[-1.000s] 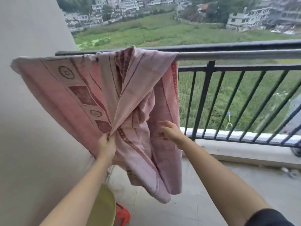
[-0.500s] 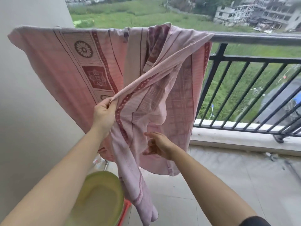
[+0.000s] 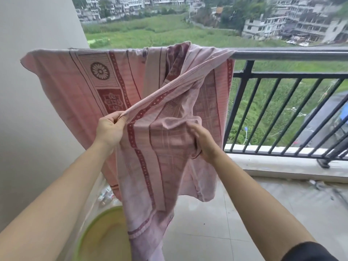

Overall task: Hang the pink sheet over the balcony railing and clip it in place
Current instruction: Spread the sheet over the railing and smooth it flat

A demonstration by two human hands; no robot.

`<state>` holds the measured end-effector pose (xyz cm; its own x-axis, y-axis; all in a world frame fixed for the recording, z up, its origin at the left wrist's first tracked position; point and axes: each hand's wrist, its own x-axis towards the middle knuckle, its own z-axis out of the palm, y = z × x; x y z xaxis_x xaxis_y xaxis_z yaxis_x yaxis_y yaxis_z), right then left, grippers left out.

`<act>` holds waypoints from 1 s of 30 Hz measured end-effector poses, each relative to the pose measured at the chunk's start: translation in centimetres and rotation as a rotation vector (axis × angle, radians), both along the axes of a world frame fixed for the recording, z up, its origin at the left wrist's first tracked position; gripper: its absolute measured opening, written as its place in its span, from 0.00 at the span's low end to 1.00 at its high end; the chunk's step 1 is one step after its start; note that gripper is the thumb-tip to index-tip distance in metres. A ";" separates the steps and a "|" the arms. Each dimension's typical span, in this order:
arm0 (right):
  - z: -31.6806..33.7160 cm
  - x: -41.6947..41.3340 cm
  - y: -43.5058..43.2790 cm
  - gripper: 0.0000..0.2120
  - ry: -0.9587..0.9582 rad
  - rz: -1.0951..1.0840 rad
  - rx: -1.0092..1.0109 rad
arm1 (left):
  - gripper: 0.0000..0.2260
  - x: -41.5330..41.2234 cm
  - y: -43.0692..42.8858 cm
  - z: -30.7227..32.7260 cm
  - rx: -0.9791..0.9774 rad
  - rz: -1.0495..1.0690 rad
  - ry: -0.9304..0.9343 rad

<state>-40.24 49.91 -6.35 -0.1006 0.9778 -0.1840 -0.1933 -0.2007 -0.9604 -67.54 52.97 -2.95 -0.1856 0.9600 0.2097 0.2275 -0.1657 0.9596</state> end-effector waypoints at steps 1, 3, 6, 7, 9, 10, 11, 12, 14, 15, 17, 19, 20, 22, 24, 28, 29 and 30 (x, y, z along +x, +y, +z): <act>1.5 1.0 -0.5 0.30 0.000 0.017 0.046 | 0.06 0.2 0.2 -0.2 -0.020 0.011 0.033; 4.6 3.3 -1.6 0.17 0.031 -0.004 0.137 | 0.06 1.2 0.4 -0.8 -0.088 0.013 0.067; 9.6 6.7 -4.3 0.15 0.004 -0.051 0.256 | 0.08 3.5 -0.2 -1.4 -0.188 -0.043 0.078; 10.6 7.6 -5.1 0.17 0.031 -0.041 0.285 | 0.09 4.6 -0.6 -1.3 -0.218 -0.087 0.097; 11.5 8.9 -7.0 0.19 0.155 -0.031 0.300 | 0.07 7.2 -1.0 -0.8 -0.232 -0.176 0.137; 11.4 9.3 -7.6 0.19 0.211 0.014 0.263 | 0.05 8.5 -1.0 -0.5 -0.197 -0.192 0.197; 10.8 9.4 -7.9 0.19 0.218 0.056 0.203 | 0.07 9.7 -1.0 0.1 -0.138 -0.177 0.298; 10.1 9.4 -7.9 0.18 0.179 0.085 0.134 | 0.10 11.0 -0.8 0.8 -0.076 -0.140 0.378; 8.3 9.2 -7.2 0.15 0.005 0.068 0.086 | 0.06 13.5 -0.9 2.9 0.021 -0.066 0.386; 7.5 9.1 -6.7 0.18 -0.054 0.053 0.098 | 0.03 14.7 -1.0 4.2 0.054 -0.051 0.354; 6.6 8.4 -6.4 0.25 -0.129 0.103 0.168 | 0.11 16.9 -0.6 6.9 0.108 -0.071 0.342; 6.3 7.4 -6.5 0.31 -0.244 0.177 0.220 | 0.21 18.6 0.0 9.4 0.070 -0.162 0.486; 6.3 7.0 -6.5 0.33 -0.301 0.212 0.236 | 0.25 19.2 0.4 10.1 0.010 -0.207 0.615; 6.1 7.0 -6.1 0.34 -0.338 0.286 0.205 | 0.22 19.6 1.3 10.9 -0.074 -0.261 0.828; 6.2 7.7 -5.6 0.30 -0.311 0.387 0.133 | 0.13 19.3 2.4 11.2 -0.074 -0.267 0.851; 7.2 9.1 -2.8 0.18 -0.479 0.180 0.167 | 0.09 17.6 3.2 11.3 0.054 -0.325 0.706; 7.8 9.3 -1.3 0.18 -0.428 0.006 0.159 | 0.10 17.3 3.2 11.4 0.074 -0.341 0.666; 8.7 9.4 0.3 0.17 -0.319 -0.157 0.141 | 0.11 17.0 3.1 11.5 0.080 -0.344 0.628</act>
